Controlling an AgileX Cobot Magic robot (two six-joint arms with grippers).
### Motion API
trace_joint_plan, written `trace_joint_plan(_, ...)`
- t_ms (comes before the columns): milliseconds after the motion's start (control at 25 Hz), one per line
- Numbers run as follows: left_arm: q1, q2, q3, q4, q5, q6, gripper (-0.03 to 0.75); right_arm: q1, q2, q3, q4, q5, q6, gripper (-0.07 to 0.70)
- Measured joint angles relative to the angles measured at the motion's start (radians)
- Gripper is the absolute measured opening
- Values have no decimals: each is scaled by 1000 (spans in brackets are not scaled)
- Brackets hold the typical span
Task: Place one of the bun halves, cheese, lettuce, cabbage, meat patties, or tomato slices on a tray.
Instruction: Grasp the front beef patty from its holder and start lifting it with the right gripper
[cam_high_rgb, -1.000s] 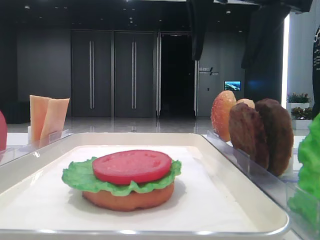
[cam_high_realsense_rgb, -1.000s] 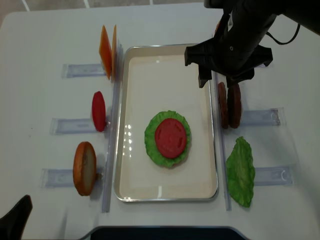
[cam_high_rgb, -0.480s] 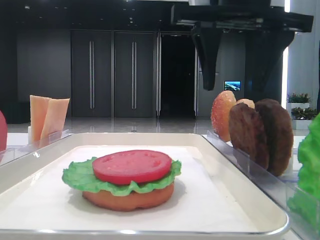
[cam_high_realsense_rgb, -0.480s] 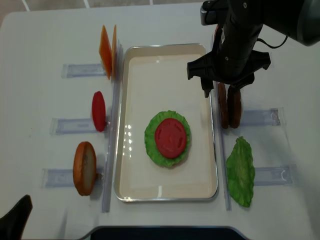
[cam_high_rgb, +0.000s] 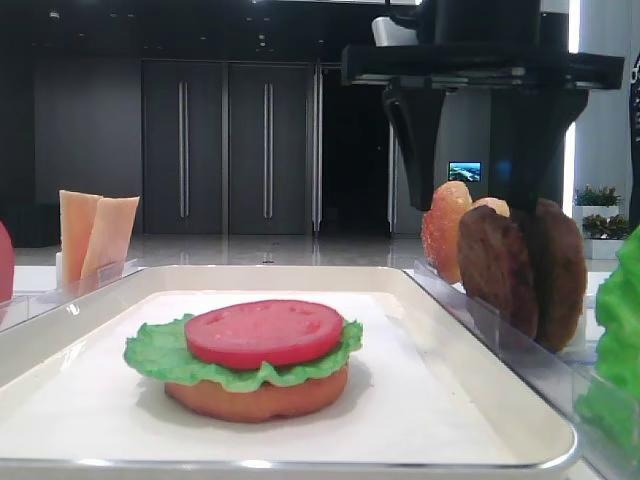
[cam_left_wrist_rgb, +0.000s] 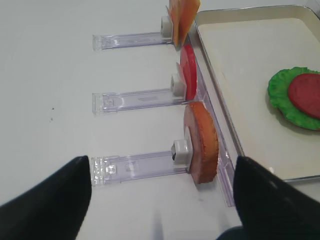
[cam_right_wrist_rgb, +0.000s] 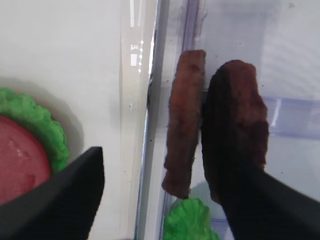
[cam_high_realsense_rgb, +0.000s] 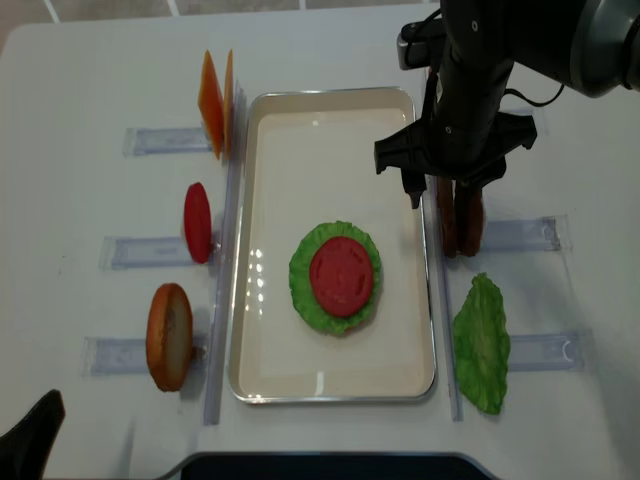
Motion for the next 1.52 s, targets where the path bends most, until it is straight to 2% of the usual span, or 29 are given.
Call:
trace_joint_plan(560,0,0,0,0,0,0,692,0,56,0,-8,-30,0,484)
trace_joint_plan(760,0,0,0,0,0,0,692,1,65,0,-56,-34,0,479)
trace_joint_plan(840,0,0,0,0,0,0,692,1,65,0,-80,-32,1,457)
trace_joint_plan(960,0,0,0,0,0,0,692,1,65,0,-110,-29,1,377)
trace_joint_plan(1160,0,0,0,0,0,-7,692,1,65,0,-130,-23,1,168)
trace_joint_plan(1200,0,0,0,0,0,-7,692,1,65,0,-130,-18,1,148)
trace_joint_plan(1520,0,0,0,0,0,-8,692,1,65,-5,-129,4,1,148)
